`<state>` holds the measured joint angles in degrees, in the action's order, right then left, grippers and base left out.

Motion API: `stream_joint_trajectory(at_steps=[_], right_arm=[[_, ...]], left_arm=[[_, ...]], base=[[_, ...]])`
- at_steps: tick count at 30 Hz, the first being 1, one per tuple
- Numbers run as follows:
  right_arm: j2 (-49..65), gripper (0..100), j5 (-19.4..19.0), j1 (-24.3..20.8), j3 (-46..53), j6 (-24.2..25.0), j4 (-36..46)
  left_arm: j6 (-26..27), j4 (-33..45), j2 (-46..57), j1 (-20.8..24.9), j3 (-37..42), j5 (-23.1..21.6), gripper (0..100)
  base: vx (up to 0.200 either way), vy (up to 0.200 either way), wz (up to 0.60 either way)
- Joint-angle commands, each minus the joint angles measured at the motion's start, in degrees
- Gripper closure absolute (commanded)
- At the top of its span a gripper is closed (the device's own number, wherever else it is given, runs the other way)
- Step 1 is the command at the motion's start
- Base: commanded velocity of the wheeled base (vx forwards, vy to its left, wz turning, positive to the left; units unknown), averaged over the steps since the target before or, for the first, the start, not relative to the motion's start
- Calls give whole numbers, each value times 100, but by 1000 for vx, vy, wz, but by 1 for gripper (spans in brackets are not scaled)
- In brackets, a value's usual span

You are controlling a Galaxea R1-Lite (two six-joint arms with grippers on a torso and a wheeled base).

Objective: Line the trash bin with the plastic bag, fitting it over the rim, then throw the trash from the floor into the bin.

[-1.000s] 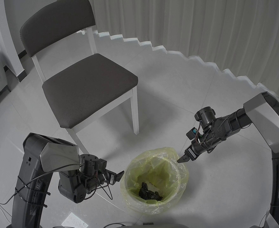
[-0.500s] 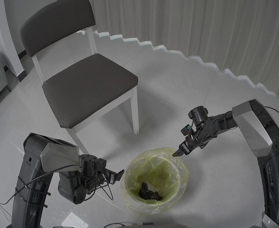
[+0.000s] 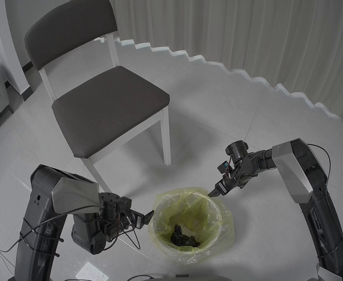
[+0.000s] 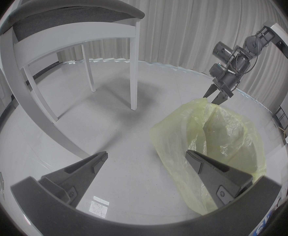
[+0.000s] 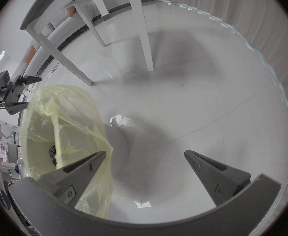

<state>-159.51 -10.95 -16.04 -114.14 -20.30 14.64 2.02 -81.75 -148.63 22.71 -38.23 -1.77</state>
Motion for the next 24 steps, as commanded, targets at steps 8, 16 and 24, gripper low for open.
stream_joint_trajectory(at_steps=[8,16,24], right_arm=[[-229,0,5,40,-45,8,-14],[272,0,14,216,94,-9,-5],[966,0,119,453,691,-9,-14]], left_arm=[[-53,-16,-17,-4,44,-8,0],[-114,-113,-35,-4,52,-8,0],[-106,-412,-114,-12,158,-8,0]], base=[[0,0,0],[0,0,0],[0,0,0]])
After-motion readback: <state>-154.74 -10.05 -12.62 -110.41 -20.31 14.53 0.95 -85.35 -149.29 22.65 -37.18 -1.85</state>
